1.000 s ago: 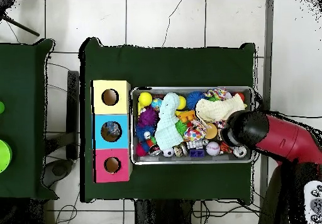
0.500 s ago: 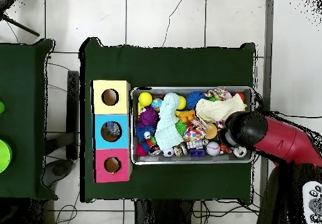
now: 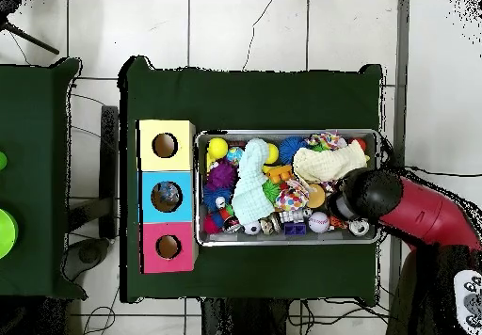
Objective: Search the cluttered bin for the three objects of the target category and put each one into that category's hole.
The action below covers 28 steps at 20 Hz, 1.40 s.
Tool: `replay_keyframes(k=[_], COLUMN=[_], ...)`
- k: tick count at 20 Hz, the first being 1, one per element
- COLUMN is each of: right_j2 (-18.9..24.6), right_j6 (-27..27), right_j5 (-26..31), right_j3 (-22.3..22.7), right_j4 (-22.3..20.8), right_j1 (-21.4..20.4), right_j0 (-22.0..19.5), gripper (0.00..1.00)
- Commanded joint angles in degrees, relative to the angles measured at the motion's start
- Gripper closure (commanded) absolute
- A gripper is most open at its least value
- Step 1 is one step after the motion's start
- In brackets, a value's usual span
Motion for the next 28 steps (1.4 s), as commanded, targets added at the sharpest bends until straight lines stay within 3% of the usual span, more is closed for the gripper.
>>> replay_keyframes(k=[1, 9, 23, 28], right_j2=[5.68, 7.70, 11.06, 9.93], right_j6=[3.09, 0.81, 0.38, -0.43], right_j5=[-4.88, -8.76, -16.08, -14.37], right_j3=[4.06, 1.74, 4.87, 5.25], right_j4=[1.76, 0.94, 0.16, -0.97], right_j1=[5.12, 6.37, 7.12, 4.78], right_j0=[-1.76, -2.56, -5.90, -5.45], gripper=[0.00, 0.00, 0.00, 0.00])
